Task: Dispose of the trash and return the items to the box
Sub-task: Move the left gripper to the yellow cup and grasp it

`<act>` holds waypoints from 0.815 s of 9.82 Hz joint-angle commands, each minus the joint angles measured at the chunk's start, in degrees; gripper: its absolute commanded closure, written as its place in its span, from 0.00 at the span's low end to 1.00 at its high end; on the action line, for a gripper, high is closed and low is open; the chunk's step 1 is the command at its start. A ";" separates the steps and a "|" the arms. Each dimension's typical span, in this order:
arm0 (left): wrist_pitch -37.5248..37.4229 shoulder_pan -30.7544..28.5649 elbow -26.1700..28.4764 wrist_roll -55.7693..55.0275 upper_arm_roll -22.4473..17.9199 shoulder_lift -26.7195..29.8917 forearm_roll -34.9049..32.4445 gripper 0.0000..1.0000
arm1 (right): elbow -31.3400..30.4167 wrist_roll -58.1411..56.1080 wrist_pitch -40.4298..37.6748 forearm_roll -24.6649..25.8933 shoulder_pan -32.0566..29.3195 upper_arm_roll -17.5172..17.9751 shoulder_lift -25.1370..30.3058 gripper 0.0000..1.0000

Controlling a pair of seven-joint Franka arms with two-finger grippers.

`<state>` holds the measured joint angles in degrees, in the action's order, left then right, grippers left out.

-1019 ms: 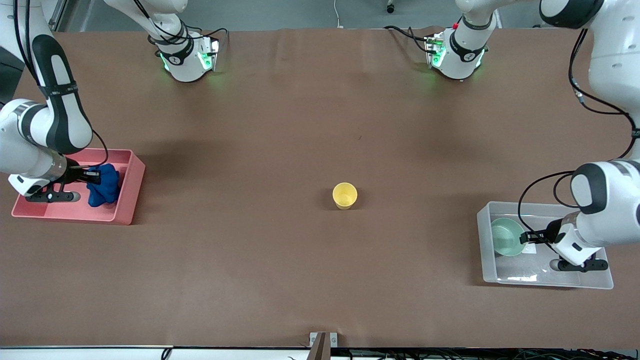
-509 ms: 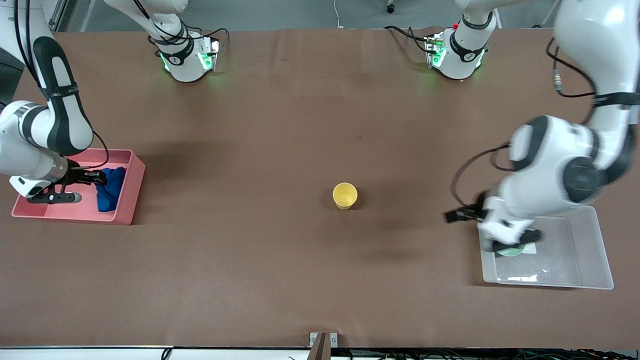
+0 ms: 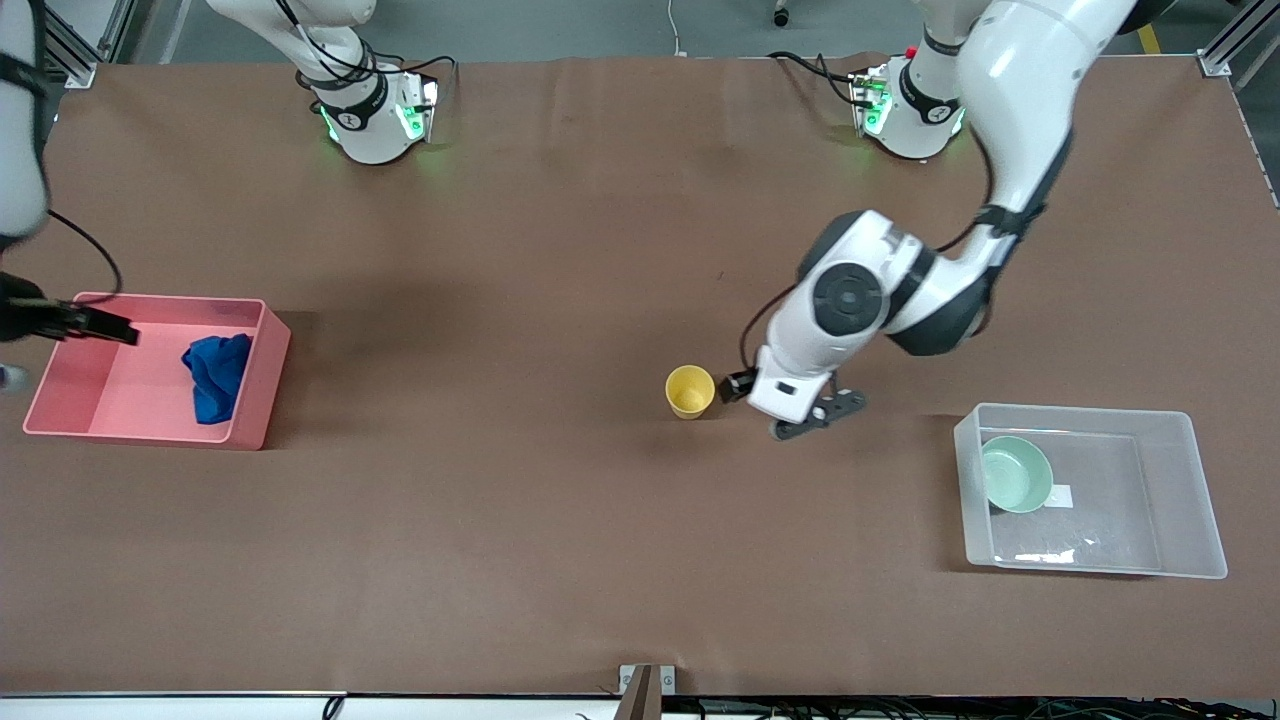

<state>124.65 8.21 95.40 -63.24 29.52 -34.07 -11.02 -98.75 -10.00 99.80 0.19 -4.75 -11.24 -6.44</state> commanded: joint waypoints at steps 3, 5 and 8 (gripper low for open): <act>8.12 3.30 0.93 -7.49 -0.43 -6.08 -1.20 0.28 | 7.55 12.60 -13.18 -2.21 -1.23 6.31 8.55 0.00; 12.26 3.74 0.67 -8.30 -0.69 -8.28 -1.11 0.46 | 16.54 13.17 -21.02 -1.34 0.70 6.49 6.72 0.00; 12.98 3.74 0.40 -9.26 -0.69 -8.91 -1.03 1.00 | 12.19 12.55 -19.13 -0.98 0.97 6.40 7.05 0.00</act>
<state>136.91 11.43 96.00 -71.05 29.41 -41.79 -11.03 -84.72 2.05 79.36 -1.19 -3.92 -4.77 1.35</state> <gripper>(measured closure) 0.762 0.000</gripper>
